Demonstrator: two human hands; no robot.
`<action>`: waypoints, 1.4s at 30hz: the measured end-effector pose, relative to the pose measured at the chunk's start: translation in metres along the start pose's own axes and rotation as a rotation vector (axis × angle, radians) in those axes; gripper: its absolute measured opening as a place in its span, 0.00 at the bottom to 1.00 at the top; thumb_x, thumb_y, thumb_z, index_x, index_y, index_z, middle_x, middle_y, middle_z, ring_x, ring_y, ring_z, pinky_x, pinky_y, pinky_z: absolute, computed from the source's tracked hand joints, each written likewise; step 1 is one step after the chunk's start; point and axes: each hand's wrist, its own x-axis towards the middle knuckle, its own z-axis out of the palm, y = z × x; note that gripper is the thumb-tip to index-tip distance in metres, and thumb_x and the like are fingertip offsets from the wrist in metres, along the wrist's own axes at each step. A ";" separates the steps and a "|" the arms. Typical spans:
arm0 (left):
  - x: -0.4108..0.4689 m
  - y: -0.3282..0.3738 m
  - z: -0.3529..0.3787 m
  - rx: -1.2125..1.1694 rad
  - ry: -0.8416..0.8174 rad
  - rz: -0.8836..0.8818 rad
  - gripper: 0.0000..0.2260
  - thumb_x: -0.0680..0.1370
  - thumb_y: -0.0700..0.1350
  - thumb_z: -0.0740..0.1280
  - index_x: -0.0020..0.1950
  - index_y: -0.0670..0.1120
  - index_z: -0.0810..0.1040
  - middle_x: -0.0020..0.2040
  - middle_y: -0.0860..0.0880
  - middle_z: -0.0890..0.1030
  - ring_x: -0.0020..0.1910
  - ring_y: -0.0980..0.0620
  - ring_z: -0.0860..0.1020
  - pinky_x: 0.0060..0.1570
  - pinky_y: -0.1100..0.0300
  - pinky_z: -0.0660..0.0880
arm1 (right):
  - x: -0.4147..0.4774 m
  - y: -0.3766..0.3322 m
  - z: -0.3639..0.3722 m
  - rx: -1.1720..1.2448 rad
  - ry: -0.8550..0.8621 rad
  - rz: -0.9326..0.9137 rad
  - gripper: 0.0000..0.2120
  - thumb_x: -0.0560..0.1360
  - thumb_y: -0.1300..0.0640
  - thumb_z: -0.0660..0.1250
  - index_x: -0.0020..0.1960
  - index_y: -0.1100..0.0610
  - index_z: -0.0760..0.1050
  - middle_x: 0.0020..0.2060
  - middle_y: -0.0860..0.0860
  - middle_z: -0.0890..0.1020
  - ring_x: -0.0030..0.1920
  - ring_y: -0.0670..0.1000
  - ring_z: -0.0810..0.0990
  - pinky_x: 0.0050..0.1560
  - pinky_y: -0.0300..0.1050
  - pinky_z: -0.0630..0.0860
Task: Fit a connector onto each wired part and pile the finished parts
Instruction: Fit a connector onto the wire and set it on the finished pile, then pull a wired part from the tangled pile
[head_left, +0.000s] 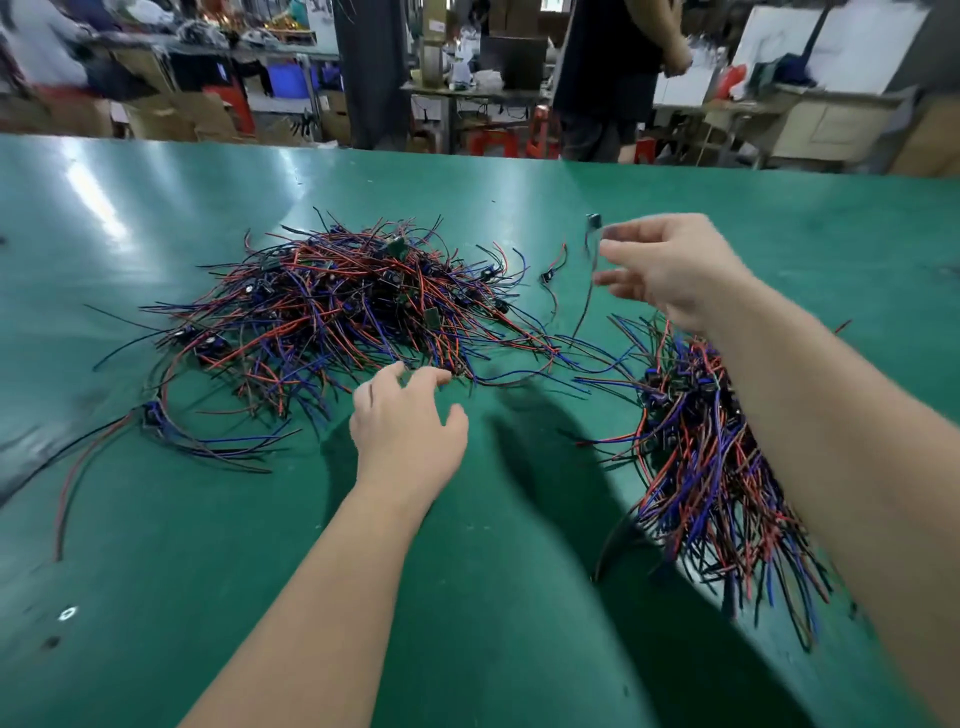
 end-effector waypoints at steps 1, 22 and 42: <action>0.001 -0.003 0.000 0.044 -0.033 -0.035 0.19 0.76 0.53 0.64 0.67 0.58 0.71 0.73 0.44 0.63 0.72 0.44 0.56 0.69 0.48 0.55 | 0.007 0.002 0.000 -0.117 -0.027 0.003 0.11 0.76 0.61 0.68 0.57 0.61 0.76 0.49 0.54 0.81 0.40 0.50 0.82 0.41 0.39 0.78; -0.013 0.026 -0.026 -0.453 0.277 0.475 0.08 0.76 0.48 0.63 0.44 0.50 0.82 0.44 0.59 0.77 0.51 0.55 0.74 0.54 0.56 0.68 | -0.111 0.069 0.047 0.401 -0.330 0.153 0.14 0.81 0.50 0.57 0.54 0.56 0.78 0.41 0.53 0.84 0.38 0.50 0.82 0.36 0.40 0.76; -0.020 0.045 -0.022 -1.334 -0.193 0.083 0.13 0.74 0.53 0.59 0.53 0.49 0.77 0.49 0.52 0.85 0.51 0.55 0.82 0.47 0.64 0.77 | -0.121 0.060 0.027 0.711 -0.401 0.166 0.08 0.63 0.65 0.70 0.40 0.57 0.83 0.39 0.57 0.85 0.34 0.50 0.85 0.28 0.34 0.76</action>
